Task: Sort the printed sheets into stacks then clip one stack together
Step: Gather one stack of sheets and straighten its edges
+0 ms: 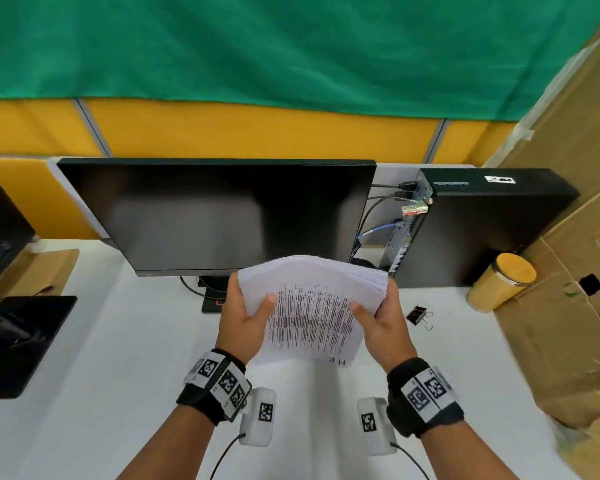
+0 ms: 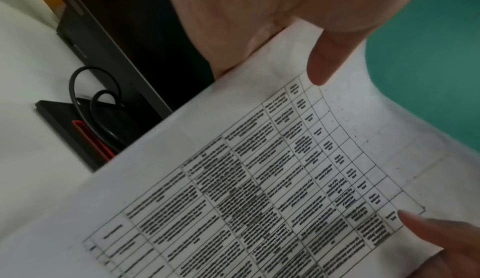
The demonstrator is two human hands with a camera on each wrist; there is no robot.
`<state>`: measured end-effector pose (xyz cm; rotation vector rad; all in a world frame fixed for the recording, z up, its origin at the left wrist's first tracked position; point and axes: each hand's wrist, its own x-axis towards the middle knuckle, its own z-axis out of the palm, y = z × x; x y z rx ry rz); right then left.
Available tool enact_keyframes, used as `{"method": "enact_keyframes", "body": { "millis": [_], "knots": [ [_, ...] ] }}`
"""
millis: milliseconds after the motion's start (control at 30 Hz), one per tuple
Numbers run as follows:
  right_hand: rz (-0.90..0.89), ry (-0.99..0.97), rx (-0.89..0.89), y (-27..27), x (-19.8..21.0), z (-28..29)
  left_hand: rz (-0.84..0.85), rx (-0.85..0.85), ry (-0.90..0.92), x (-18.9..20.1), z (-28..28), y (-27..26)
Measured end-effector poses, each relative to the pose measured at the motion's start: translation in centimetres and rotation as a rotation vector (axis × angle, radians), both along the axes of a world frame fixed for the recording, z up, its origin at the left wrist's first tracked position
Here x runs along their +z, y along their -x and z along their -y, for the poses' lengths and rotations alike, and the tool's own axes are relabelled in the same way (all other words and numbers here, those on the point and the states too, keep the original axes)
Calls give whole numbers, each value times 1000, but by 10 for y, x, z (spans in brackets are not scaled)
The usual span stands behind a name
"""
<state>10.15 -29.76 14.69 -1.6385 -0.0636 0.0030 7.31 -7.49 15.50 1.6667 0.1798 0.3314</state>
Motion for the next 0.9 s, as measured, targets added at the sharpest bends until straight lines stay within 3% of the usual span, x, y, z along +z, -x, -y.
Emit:
{"method": "enact_keyframes", "body": {
  "millis": [233, 900],
  "knots": [
    [71, 21, -28, -3, 0, -5, 20, 0, -6, 1, -6, -11],
    [59, 13, -55, 5, -3, -7, 17, -21, 58, -4, 1, -13]
  ]
}}
